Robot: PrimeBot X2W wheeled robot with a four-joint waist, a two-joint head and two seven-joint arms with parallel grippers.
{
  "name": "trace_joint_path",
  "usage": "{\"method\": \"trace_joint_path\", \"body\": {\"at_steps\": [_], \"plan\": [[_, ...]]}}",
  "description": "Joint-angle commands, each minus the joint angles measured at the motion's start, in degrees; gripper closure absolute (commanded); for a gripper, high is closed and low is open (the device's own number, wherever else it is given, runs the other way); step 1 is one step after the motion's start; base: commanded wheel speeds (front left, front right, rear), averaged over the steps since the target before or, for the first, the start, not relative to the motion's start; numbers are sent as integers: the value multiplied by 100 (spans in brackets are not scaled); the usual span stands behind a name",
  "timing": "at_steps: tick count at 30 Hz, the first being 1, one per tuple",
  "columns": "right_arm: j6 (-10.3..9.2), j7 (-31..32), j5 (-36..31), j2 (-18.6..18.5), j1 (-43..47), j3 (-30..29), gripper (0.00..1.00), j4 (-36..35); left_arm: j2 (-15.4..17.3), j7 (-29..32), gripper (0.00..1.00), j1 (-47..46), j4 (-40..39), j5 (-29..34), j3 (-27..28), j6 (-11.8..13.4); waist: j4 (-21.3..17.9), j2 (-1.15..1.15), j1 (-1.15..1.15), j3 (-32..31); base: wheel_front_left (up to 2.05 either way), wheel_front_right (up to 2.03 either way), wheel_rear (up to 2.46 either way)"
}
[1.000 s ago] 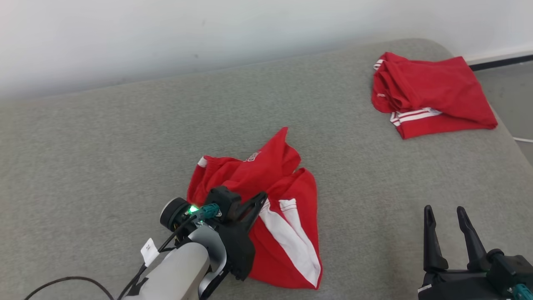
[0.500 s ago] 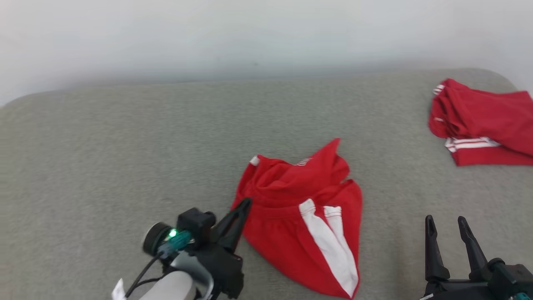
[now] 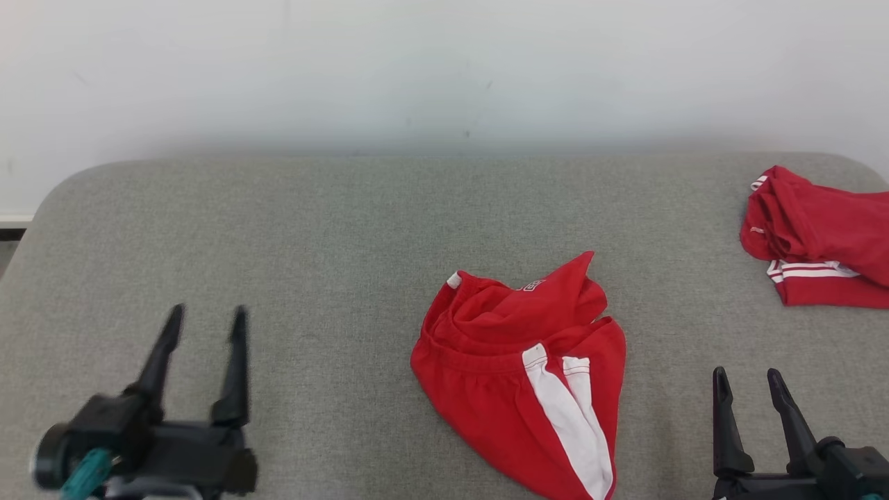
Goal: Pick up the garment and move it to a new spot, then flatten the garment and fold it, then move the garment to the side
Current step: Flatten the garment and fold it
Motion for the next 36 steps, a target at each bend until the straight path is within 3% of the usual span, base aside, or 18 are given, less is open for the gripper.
{"method": "trace_joint_path", "body": {"at_steps": [1,8,14,20,31,36], "plan": [[-13,0,31,-29,70,6,0,-3,-15,-2,0,156,-49,80,125,3,-46,0,0,-64,0,0,0],[-13,-1,59,-123,205,130,0,-65,-333,-2,0,1149,-59,386,1078,-225,-162,0,0,-247,0,0,0],[-13,0,56,-214,370,200,0,-151,-667,-2,0,1711,-18,640,1491,-417,-235,0,0,-365,0,0,0],[-13,0,82,-248,573,251,0,-212,-931,-3,0,1902,65,924,1750,-821,-217,0,0,-415,0,0,0],[-13,0,95,-190,536,347,0,-180,-1163,-2,0,1840,200,1236,1934,-1177,-285,0,0,-385,0,0,0],[-13,0,105,-252,433,396,0,-170,-1156,-3,0,1316,318,1355,1407,-1424,-399,0,0,-278,0,0,0]]}}
